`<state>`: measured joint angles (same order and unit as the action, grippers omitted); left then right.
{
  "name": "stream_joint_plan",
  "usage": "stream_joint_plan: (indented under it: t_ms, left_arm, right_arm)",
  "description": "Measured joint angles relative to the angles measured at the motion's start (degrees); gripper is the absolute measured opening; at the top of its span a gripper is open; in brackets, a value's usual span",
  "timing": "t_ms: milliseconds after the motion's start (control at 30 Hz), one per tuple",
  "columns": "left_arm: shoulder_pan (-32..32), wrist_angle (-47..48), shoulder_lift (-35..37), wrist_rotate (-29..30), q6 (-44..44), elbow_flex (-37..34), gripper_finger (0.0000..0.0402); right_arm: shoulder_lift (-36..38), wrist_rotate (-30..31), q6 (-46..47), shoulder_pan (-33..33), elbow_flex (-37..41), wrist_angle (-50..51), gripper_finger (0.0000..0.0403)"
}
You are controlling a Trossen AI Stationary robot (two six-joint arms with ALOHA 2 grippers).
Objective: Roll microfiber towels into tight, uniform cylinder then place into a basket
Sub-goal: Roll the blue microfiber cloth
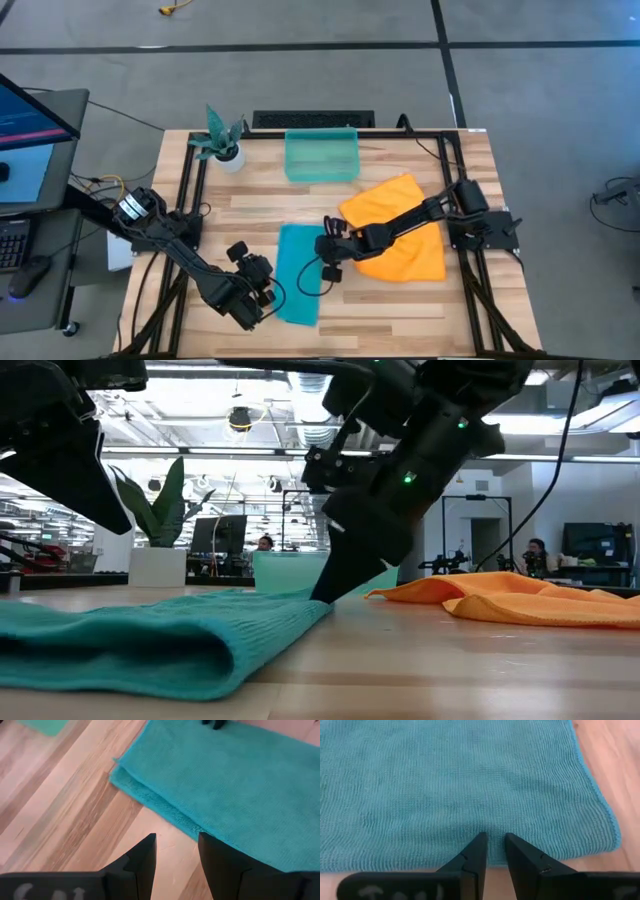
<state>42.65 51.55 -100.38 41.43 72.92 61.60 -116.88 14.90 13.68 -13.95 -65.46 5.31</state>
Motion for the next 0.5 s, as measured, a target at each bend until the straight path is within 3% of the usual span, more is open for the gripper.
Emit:
stream_joint_plan:
  t_ms: [267,500]
  left_arm:
    - [0.0,0.0,0.0,1.7,0.0,0.0,0.0139]
    - [0.0,0.0,0.0,1.4,-1.4,0.0,0.0139]
  right_arm:
    - [-0.4,5.0,-2.2,5.0,-0.8,-0.5,0.0097]
    - [-0.3,5.3,-1.7,7.2,-1.4,2.8,0.0097]
